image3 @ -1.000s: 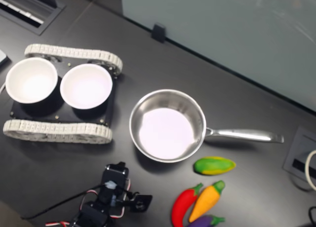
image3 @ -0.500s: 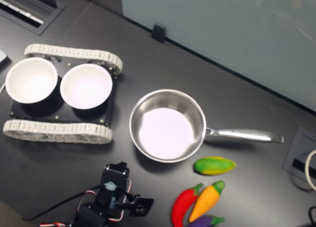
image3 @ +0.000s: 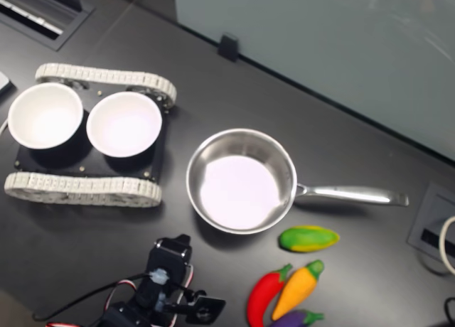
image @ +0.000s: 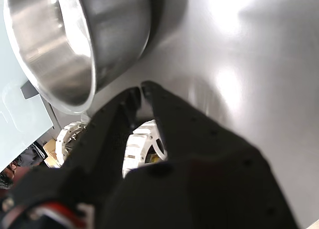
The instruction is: Pick up the carrot and place them in the pan
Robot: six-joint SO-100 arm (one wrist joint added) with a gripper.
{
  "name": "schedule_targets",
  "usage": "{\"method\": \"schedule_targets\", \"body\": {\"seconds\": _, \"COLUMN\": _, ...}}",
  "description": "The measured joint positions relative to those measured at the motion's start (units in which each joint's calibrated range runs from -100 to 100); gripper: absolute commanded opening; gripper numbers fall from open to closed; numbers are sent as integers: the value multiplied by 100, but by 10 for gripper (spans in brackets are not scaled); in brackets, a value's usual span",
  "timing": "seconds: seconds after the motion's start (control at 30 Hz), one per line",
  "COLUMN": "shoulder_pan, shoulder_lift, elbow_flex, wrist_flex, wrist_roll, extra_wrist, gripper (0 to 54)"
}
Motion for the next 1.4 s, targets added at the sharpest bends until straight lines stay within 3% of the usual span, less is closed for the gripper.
{"method": "schedule_targets", "body": {"seconds": 0.3, "shoulder_pan": 209, "shoulder_lift": 438, "elbow_flex": -923, "wrist_flex": 229, "wrist_roll": 24, "extra_wrist": 0, "gripper": 2}}
{"method": "schedule_targets", "body": {"seconds": 0.87, "shoulder_pan": 957, "shoulder_lift": 1431, "elbow_flex": -3149, "wrist_flex": 238, "wrist_roll": -39, "extra_wrist": 0, "gripper": 2}}
{"method": "schedule_targets", "body": {"seconds": 1.4, "shoulder_pan": 1606, "shoulder_lift": 2374, "elbow_flex": -4706, "wrist_flex": 246, "wrist_roll": -68, "extra_wrist": 0, "gripper": 2}}
